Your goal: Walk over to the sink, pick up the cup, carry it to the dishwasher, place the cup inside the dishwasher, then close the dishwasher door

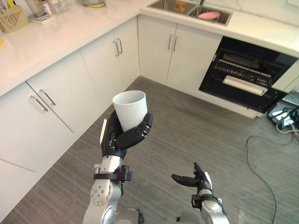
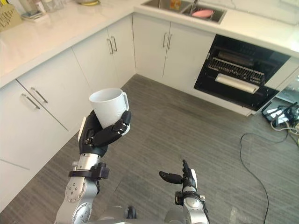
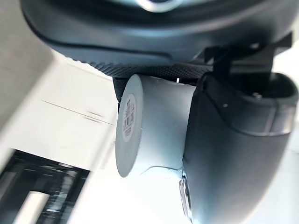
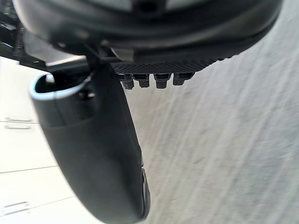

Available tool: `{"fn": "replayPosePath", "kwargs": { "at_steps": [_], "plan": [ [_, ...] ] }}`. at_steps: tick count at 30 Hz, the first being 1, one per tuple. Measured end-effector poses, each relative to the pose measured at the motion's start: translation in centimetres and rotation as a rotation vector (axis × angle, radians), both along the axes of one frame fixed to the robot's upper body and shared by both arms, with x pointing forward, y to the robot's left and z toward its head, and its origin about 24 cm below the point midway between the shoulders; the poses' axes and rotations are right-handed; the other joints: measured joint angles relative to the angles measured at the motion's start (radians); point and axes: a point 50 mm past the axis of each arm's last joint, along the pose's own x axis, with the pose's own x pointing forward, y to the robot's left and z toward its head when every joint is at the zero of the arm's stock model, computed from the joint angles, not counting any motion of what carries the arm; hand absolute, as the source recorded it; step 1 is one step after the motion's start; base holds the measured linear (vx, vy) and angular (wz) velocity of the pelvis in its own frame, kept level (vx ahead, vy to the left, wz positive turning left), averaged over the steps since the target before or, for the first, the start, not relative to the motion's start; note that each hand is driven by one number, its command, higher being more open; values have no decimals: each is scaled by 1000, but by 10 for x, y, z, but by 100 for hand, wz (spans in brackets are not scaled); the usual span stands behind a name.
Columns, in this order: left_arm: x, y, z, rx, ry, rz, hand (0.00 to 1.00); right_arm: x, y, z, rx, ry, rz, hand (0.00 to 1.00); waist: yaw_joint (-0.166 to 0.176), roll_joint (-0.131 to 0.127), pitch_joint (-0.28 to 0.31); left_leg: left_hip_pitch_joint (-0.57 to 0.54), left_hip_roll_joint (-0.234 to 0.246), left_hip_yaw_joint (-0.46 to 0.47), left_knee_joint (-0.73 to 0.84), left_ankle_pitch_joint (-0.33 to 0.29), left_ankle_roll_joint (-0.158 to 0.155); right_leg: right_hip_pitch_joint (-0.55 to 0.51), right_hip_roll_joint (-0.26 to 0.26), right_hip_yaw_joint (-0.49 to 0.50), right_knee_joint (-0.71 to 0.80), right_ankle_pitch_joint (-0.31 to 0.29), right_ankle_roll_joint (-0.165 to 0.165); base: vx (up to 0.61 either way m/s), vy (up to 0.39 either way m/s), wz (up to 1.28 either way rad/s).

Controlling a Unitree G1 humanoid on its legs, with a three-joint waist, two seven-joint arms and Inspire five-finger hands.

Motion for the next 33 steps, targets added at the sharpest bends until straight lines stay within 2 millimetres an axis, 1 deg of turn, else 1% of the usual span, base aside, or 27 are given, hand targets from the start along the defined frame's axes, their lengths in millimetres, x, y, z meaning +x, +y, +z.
{"fn": "replayPosePath", "kwargs": {
  "at_steps": [1,3,4,5,6,7,8,9,10,11,12,13,15,16,17,18,19,21,22,23,24,26,27,28,29,31,33],
  "plan": [
    [0,0,2,-7,-14,1,0,-1,2,-1,8,3,0,100,-1,2,-1,35,10,-1,-9,-25,-7,-48,15,-38,-70,-8,-14,393,-47,2],
    [0,0,0,-8,-9,5,0,-4,4,-3,14,16,0,100,-7,3,-5,84,18,-3,-31,-49,-33,-91,50,-72,-251,-4,-19,414,-63,11],
    [1,0,-4,-5,4,7,0,-5,3,-4,11,23,1,100,-23,-5,-12,110,17,-10,-54,-61,-50,-100,68,-86,-396,20,-37,494,-97,35],
    [2,0,-10,-2,28,9,0,-5,0,-4,3,28,2,100,-36,-12,-17,142,13,-18,-77,-72,-69,-102,92,-90,-520,80,-57,540,-112,36],
    [2,0,-14,0,47,13,0,-6,-1,-5,-3,34,2,100,-38,-23,-25,167,11,-22,-85,-78,-79,-99,102,-84,-553,139,-87,651,-141,36],
    [4,-2,-25,-4,101,15,0,-10,-7,-8,-20,59,5,100,-47,0,-27,208,34,-38,-82,-81,-83,-69,121,-85,-533,190,-126,556,-115,18],
    [4,-2,-31,-10,135,20,0,-11,-10,-9,-31,69,9,100,-49,25,-37,208,59,-48,-62,-80,-89,-54,140,-110,-532,180,-139,692,-153,17],
    [4,-3,-35,-24,164,31,0,-10,-13,-8,-46,66,21,100,-53,47,-38,185,94,-58,34,-63,-118,-17,169,-127,-545,150,-154,654,-171,-9],
    [5,-3,-36,-43,175,48,0,-8,-13,-7,-49,58,29,100,-47,56,-32,123,134,-72,222,-8,-168,41,201,-127,-580,140,-168,751,-198,-8],
    [5,-2,-37,-49,182,58,0,-7,-9,-4,-46,40,36,100,-46,60,-28,54,161,-93,409,50,-185,106,221,-123,-630,133,-173,697,-156,-17],
    [5,-2,-38,-55,184,59,0,-8,-10,-1,-51,26,31,100,-36,63,-27,-5,185,-104,563,53,-192,178,239,-113,-683,130,-174,635,-97,-13],
    [3,-3,-37,-59,181,53,0,-7,-11,3,-58,1,19,100,-21,62,-26,-76,204,-101,680,39,-177,262,251,-100,-742,129,-175,492,-53,-17],
    [1,-2,-34,-61,169,55,0,-2,-13,10,-68,-43,11,100,-7,60,-25,-166,214,-77,704,13,-149,340,250,-78,-800,124,-178,351,-14,-26],
    [0,0,-31,-63,150,60,0,3,-17,14,-83,-74,8,100,10,58,-26,-231,216,-64,653,-9,-134,376,244,-52,-838,112,-165,468,84,-55],
    [0,4,-30,-63,142,76,0,8,-18,16,-88,-85,10,100,33,58,-26,-294,199,-79,527,-24,-124,407,232,-32,-861,98,-144,384,87,-51],
    [1,4,-30,-62,143,80,0,9,-18,15,-87,-83,10,100,34,58,-25,-303,191,-86,496,-24,-124,413,226,-30,-863,93,-138,368,162,-30],
    [1,7,-31,-56,148,91,0,9,-19,14,-89,-74,10,100,34,50,-20,-327,142,-120,364,-18,-126,440,197,-23,-863,70,-120,375,246,-9],
    [0,9,-31,-55,149,99,0,5,-26,10,-109,-46,9,100,34,46,-18,-330,74,-182,117,62,-137,470,152,-4,-858,23,-73,406,291,-16],
    [0,10,-31,-54,147,102,0,4,-27,8,-112,-35,10,100,37,44,-17,-325,63,-183,93,135,-133,479,140,6,-854,7,-57,408,336,-38],
    [1,12,-31,-47,145,107,0,1,-24,4,-103,-14,12,100,37,35,-24,-307,38,-159,105,205,-80,492,105,37,-842,-25,-39,426,340,-38],
    [1,13,-30,-42,143,110,0,1,-22,4,-98,-12,14,100,35,25,-24,-312,32,-147,131,181,-64,490,92,46,-831,-28,-33,543,401,-50],
    [0,11,-32,-33,153,97,0,-1,-17,2,-81,-9,10,100,40,9,-22,-296,32,-92,200,85,-31,446,58,93,-697,-31,-26,443,310,-55],
    [0,10,-32,-27,155,89,0,-1,-16,3,-76,-11,9,100,40,6,-21,-278,30,-75,198,69,-25,410,52,100,-613,-33,-18,398,301,-62],
    [-1,8,-32,-8,156,69,0,2,-11,4,-65,-22,11,100,35,-4,-15,-228,16,-48,179,47,-11,312,18,109,-382,-9,37,375,265,-37],
    [-1,5,-33,8,163,45,0,1,-7,4,-55,-24,15,100,17,-9,-13,-169,-1,-38,149,35,4,241,-8,113,-192,-4,54,372,245,-26],
    [-3,-1,-30,1,154,21,0,3,0,6,-33,-33,14,100,6,-8,-12,-69,-2,-19,85,20,7,160,-13,87,-47,-9,44,335,167,-18],
    [-4,-6,-20,-14,109,-1,0,8,7,13,-16,-73,19,100,5,-8,-12,-2,11,-3,39,1,3,85,-5,29,-30,-21,23,347,85,-31]
  ]
}}
